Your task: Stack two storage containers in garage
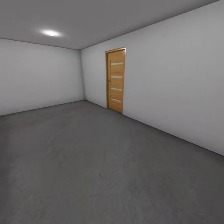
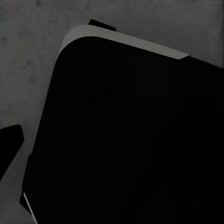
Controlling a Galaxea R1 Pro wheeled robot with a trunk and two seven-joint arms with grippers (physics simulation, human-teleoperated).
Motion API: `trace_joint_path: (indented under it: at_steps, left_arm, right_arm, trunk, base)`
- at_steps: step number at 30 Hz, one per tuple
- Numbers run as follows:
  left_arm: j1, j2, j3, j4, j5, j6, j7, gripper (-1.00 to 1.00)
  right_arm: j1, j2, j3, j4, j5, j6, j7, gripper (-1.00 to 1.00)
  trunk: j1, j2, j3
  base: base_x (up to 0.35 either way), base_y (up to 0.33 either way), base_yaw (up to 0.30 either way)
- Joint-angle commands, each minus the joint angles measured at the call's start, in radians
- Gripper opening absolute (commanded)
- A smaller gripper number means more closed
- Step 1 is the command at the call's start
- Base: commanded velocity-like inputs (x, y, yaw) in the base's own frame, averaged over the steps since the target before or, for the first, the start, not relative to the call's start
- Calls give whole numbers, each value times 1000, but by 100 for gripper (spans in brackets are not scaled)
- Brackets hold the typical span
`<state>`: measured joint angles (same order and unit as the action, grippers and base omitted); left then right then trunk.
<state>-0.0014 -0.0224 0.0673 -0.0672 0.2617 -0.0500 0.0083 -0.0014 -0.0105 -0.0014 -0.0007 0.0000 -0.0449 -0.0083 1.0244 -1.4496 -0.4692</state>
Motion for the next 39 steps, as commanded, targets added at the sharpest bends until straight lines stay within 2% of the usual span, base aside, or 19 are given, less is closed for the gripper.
trace_joint_path:
  at_steps: [1, 39]
  left_arm:
    - [0, -1, 6, 0, 1, -2, 1, 100]
    - [0, -1, 2, 1, -7, -3, 1, 100]
  right_arm:
    - [0, 0, 0, 0, 0, -3, -1, 100]
    - [0, 0, 0, 0, 0, -3, -1, 100]
  trunk:
    - [1, 0, -1]
    - [1, 0, -1]
  base:
    - [322, 0, 0]
    - [322, 0, 0]
